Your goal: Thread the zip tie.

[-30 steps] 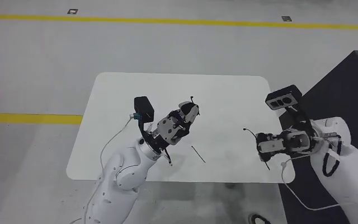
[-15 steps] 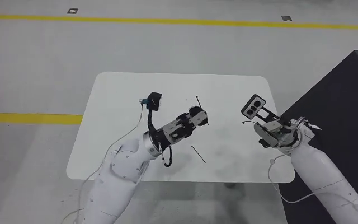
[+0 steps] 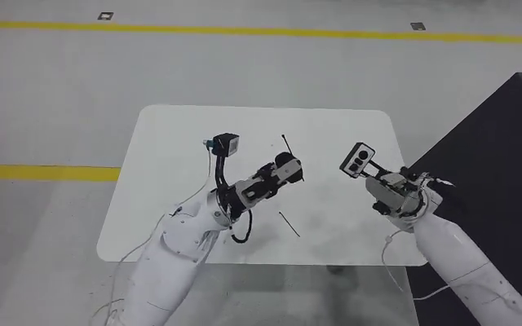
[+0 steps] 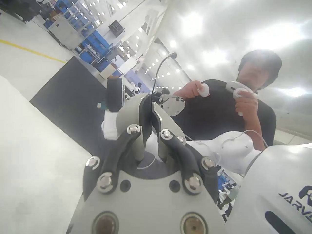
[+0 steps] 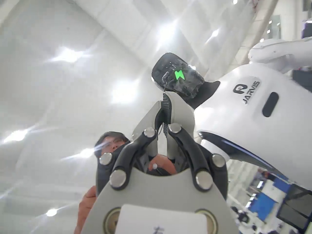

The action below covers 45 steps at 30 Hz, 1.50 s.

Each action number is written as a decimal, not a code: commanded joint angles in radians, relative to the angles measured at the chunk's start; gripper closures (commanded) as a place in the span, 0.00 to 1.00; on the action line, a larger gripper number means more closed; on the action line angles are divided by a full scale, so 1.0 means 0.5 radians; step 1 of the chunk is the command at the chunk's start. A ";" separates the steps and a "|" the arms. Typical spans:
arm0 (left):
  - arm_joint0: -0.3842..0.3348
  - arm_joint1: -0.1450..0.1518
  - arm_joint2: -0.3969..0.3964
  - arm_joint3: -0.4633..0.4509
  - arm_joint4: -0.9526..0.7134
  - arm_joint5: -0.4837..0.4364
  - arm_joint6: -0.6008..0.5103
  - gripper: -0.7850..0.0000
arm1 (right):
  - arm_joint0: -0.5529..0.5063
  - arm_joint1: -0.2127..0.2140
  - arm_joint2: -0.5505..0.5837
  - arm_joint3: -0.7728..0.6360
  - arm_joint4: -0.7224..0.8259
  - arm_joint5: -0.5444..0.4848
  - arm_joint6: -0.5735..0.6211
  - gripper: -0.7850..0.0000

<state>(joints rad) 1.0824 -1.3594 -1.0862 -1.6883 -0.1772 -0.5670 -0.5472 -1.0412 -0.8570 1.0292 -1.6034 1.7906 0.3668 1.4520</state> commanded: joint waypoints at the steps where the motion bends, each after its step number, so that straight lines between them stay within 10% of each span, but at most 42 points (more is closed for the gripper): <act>1: 0.008 -0.021 0.062 0.021 -0.241 -0.106 0.093 1.00 | -0.023 -0.012 -0.037 -0.003 0.361 0.105 -0.102 1.00; 8: -0.023 -0.059 0.153 0.144 -0.730 -0.266 0.079 1.00 | -0.057 -0.070 -0.148 0.002 0.823 0.322 -0.319 1.00; 21: -0.058 -0.085 0.193 0.245 -0.475 -0.359 0.188 1.00 | -0.107 -0.102 -0.178 -0.001 0.763 0.376 -0.373 1.00; 45: -0.021 -0.090 0.031 0.141 0.140 -0.553 0.361 1.00 | 0.001 -0.134 0.072 0.106 -1.054 -0.545 0.027 1.00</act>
<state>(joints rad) 1.0686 -1.4067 -1.0527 -1.6093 -0.1471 -0.8448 -0.3749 -1.0380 -0.9253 1.0540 -1.5517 1.2937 0.1188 1.4633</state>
